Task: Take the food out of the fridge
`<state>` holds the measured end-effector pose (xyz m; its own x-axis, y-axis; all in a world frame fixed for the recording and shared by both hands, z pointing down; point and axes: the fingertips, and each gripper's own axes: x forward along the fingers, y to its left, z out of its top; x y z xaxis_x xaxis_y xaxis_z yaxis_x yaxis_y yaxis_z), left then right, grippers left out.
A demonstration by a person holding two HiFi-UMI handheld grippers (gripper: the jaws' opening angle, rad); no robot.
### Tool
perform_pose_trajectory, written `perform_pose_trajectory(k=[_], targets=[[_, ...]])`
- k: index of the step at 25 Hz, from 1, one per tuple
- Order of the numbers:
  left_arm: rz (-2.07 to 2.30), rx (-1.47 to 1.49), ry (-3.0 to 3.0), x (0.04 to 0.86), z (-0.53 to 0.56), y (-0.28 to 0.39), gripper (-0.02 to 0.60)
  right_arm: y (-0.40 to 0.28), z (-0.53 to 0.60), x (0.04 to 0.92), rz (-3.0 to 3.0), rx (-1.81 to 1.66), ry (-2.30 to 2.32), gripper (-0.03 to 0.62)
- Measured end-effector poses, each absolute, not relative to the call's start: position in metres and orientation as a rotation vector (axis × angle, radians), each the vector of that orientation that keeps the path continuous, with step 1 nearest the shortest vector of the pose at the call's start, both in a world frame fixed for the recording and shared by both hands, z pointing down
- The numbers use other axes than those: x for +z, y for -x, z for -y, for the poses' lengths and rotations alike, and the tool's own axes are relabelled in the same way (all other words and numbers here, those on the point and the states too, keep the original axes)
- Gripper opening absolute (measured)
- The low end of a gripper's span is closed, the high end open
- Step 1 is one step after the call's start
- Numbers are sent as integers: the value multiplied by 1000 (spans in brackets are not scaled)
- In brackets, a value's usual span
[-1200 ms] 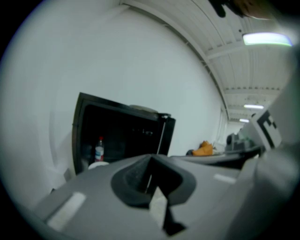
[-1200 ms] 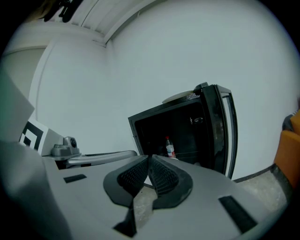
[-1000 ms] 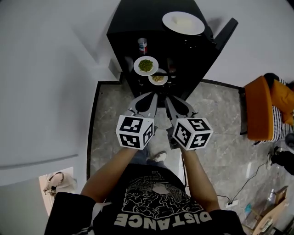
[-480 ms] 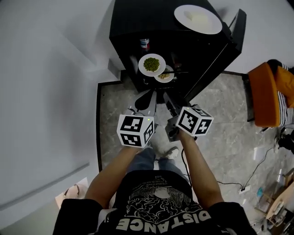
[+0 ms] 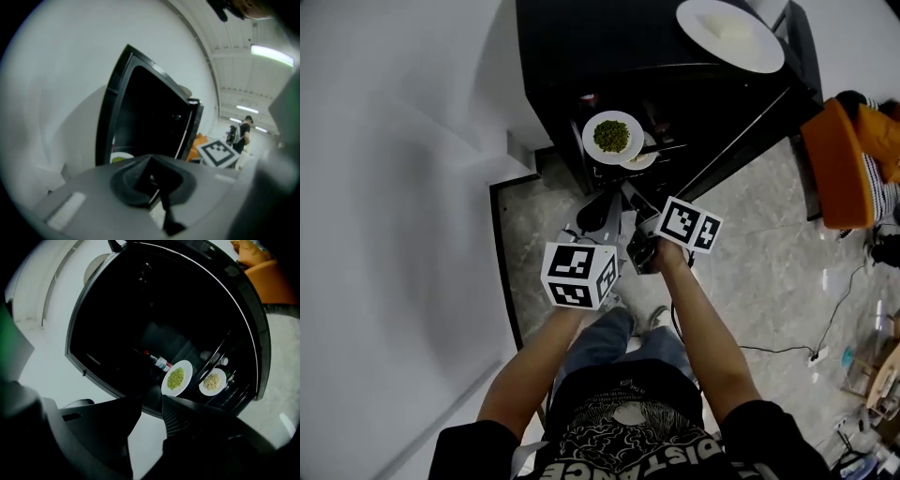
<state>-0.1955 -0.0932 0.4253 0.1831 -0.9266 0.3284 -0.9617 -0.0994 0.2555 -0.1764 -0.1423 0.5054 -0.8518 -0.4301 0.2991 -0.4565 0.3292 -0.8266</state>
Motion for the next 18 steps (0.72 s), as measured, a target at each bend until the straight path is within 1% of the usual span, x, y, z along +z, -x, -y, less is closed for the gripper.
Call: perform_pose_trajectory(k=[5,8,12,18], targets=[[1745,113,-2070,438,102,206,3,188,163,538,2469,1758,-920,107],[1727,126,-2072,448,106,210,2,198,168,561,2422,1863,-927,123],[1725,132,-2069,456,110,217,3,211,182,585,2396,1962,-944,123],[1730,175,-2063,469,105,229,3,216,210,602,2332,2243,-996,123]])
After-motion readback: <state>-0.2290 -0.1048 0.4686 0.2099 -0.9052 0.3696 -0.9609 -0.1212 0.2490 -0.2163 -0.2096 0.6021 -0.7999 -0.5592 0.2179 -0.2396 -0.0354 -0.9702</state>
